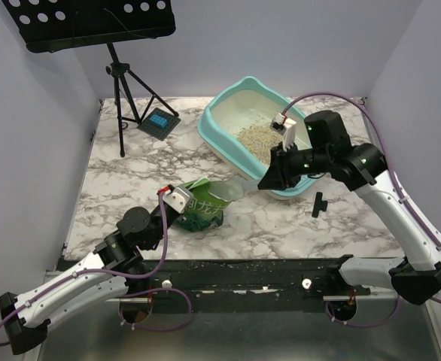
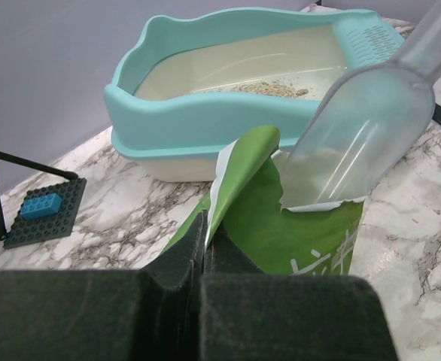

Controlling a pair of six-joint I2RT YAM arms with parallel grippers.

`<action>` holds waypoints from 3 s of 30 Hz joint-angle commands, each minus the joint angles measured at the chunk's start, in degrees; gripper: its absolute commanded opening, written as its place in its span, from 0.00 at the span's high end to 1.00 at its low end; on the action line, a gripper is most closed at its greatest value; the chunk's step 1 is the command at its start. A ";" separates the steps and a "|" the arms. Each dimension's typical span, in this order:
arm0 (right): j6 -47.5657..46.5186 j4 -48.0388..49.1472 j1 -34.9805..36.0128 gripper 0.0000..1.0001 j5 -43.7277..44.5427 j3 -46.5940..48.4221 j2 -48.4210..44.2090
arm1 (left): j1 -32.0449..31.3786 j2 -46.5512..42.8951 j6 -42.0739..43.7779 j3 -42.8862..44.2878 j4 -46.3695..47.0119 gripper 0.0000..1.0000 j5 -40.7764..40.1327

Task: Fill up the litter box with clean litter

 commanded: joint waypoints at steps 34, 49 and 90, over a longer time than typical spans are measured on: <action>20.27 33.33 6.85 1.00 -15.56 -10.81 32.05 | -0.19 2.64 -0.99 2.52 -0.85 1.00 -0.17; 43.48 75.26 6.50 1.00 -30.78 -29.01 26.87 | -0.19 2.55 -0.11 1.64 -0.15 1.00 0.97; 73.38 118.79 -15.73 1.00 -36.84 -58.11 9.81 | -0.19 2.82 1.83 0.15 1.26 1.00 4.75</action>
